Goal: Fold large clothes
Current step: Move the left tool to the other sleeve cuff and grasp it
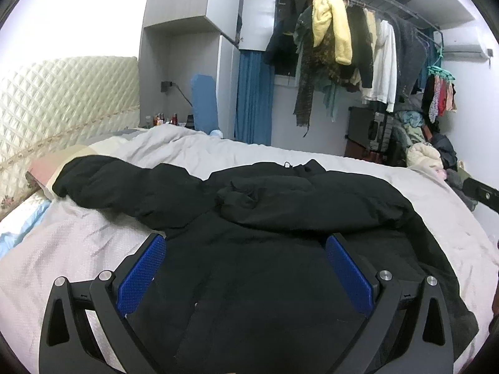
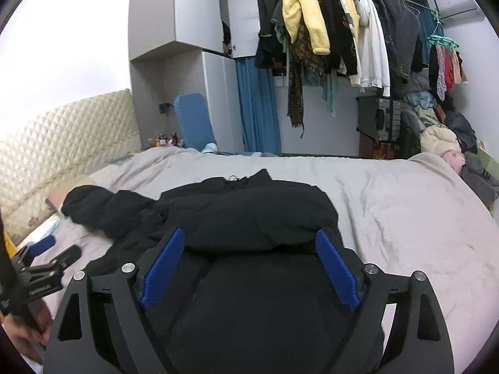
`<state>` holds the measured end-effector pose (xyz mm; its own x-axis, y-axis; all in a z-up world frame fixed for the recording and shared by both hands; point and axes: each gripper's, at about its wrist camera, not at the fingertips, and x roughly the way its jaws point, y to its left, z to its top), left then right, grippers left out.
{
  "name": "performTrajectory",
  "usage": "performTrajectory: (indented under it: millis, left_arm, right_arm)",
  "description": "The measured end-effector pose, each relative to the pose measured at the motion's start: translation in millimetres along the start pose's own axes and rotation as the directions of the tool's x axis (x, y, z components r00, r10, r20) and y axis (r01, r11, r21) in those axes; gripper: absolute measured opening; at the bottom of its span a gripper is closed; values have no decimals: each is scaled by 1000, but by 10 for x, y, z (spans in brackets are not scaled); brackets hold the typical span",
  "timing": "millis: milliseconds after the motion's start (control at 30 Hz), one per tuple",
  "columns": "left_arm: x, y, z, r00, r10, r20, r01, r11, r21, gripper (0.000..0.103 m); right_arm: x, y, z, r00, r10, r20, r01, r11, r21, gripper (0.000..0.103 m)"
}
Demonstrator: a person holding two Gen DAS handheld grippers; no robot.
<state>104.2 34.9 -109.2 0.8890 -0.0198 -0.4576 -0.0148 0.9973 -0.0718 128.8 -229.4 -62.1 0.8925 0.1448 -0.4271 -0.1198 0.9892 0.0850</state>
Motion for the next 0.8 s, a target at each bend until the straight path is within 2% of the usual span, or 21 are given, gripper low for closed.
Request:
performTrajectory:
  millis: [100, 200, 333, 533, 800]
  left_arm:
    - [-34, -36, -4, 1000, 2, -6, -2, 1000, 19, 103]
    - [-86, -45, 4, 999, -31, -24, 31, 999, 12, 103]
    - [-160, -49, 5, 999, -33, -20, 34, 999, 30, 103]
    - [-120, -4, -7, 998, -50, -45, 51, 998, 25, 103]
    - [28, 140, 204, 998, -19, -57, 23, 997, 74, 103]
  right_arm:
    - [-78, 84, -129, 1000, 17, -13, -17, 1000, 0, 88]
    - [-149, 151, -274, 999, 9, -34, -9, 1000, 5, 95]
    - [-295, 111, -405, 998, 17, -52, -12, 996, 89, 103]
    - [-497, 58, -588, 998, -41, -46, 46, 992, 115, 103]
    - [-444, 47, -634, 998, -36, -53, 42, 994, 106, 103]
